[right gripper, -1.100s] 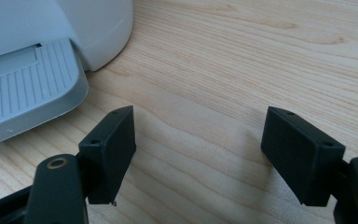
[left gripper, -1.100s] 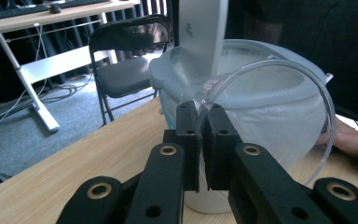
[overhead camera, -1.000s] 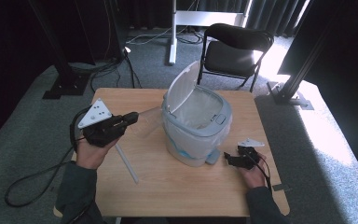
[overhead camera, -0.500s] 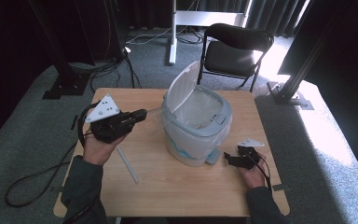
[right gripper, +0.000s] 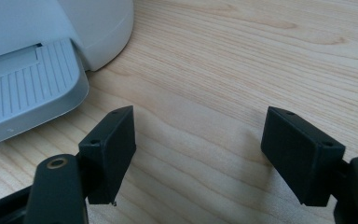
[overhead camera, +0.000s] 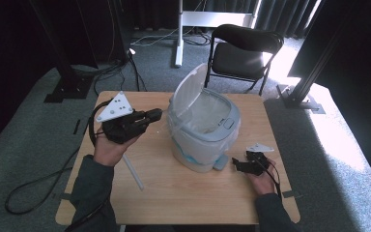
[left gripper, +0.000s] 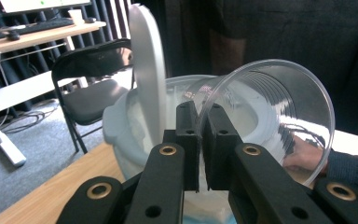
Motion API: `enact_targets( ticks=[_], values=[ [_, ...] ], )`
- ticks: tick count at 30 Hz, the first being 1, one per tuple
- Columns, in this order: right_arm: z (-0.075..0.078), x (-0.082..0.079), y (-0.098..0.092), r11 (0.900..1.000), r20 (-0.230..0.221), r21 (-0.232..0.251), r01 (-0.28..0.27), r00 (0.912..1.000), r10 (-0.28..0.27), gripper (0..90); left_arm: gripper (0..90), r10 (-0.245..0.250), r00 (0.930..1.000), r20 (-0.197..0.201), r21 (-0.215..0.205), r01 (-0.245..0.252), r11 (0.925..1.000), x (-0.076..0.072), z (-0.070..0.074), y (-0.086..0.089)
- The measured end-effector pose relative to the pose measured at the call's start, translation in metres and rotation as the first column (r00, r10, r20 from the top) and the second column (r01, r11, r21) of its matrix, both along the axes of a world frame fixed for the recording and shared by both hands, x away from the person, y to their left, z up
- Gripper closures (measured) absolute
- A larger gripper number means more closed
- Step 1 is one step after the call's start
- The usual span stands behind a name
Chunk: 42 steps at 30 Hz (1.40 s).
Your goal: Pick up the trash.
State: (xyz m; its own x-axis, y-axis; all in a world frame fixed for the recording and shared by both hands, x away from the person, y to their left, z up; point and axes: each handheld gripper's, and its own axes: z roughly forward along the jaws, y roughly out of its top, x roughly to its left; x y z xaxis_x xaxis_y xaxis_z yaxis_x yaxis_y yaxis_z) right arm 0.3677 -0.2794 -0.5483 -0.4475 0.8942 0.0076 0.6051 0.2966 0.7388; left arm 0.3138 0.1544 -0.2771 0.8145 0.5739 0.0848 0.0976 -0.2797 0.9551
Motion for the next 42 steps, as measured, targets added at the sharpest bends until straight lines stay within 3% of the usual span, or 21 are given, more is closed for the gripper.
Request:
enact_targets(
  ticks=[10,21,42],
  values=[
    [0.000,0.000,0.000,1.000,0.000,0.000,-0.001,1.0000,0.001,25.3,85.8,-0.014,0.9999,0.004,-0.012,0.014,0.9998,0.012,0.006,-0.018],
    [0.000,0.000,0.000,1.000,0.000,0.000,-0.001,1.0000,0.001,25.3,85.7,-0.013,0.9998,0.014,0.005,0.013,0.9999,0.021,0.009,-0.037],
    [0.000,0.000,0.000,1.000,0.000,0.000,-0.002,1.0000,0.002,25.2,85.5,0.010,0.9991,0.041,0.029,-0.011,0.9995,0.025,0.011,-0.058]
  ],
)
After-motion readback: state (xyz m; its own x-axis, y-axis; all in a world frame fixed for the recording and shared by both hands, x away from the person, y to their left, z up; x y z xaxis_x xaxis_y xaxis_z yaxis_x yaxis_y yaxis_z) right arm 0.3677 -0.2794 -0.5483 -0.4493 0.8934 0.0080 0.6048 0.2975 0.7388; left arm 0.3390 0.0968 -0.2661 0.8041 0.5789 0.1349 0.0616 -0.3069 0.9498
